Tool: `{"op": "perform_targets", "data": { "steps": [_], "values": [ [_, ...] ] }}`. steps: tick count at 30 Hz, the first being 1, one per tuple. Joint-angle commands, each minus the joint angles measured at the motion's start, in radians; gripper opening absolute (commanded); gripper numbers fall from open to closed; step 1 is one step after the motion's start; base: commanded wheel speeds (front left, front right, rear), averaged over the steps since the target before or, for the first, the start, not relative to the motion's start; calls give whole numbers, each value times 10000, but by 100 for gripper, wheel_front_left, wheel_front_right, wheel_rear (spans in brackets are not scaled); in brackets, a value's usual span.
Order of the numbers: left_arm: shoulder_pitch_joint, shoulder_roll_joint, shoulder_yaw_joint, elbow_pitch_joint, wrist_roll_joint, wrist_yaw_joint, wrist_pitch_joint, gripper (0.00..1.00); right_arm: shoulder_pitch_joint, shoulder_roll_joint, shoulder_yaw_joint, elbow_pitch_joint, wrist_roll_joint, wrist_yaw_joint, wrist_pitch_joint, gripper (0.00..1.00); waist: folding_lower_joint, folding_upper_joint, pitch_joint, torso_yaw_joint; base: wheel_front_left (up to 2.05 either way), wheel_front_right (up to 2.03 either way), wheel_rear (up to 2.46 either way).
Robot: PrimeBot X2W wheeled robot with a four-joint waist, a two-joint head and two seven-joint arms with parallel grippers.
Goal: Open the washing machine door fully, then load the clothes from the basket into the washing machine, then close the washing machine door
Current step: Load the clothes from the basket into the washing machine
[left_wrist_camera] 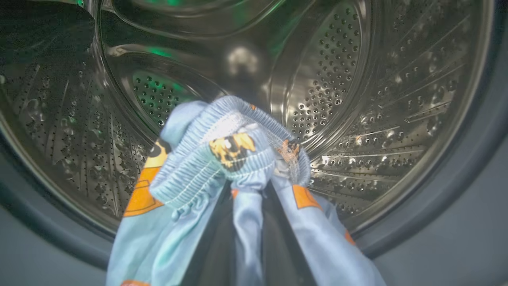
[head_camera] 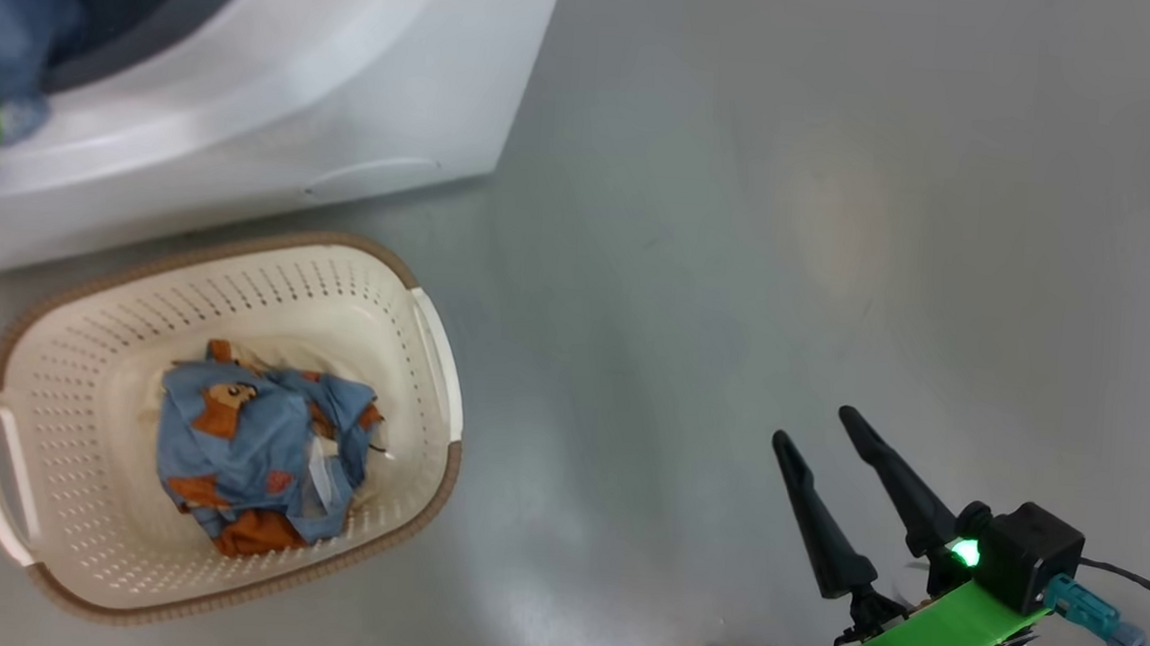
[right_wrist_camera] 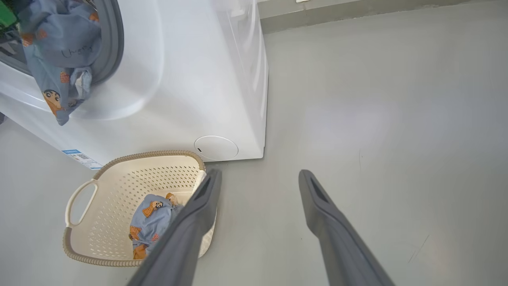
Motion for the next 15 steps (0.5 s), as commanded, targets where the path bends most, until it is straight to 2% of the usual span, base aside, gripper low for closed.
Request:
{"op": "perform_targets", "data": {
  "steps": [1, 11, 15],
  "values": [
    [-320, 508, 293, -53, 89, 43, -128, 0, 28, -206, 268, -223, 79, 16, -120, 100, 0, 0, 310, -128, 0, 0, 0],
    [-2097, 228, 236, 2050, 131, 190, -868, 0, 763, -805, 267, -413, 136, 16, -120, 100, 0, 0, 395, 185, 0, 0, 0],
    [-2498, 142, 313, 1850, 234, 270, -892, 0, 943, -926, 214, -492, 147, 16, -120, 100, 0, 0, 386, 298, 0, 0, 0]
  ]
}}
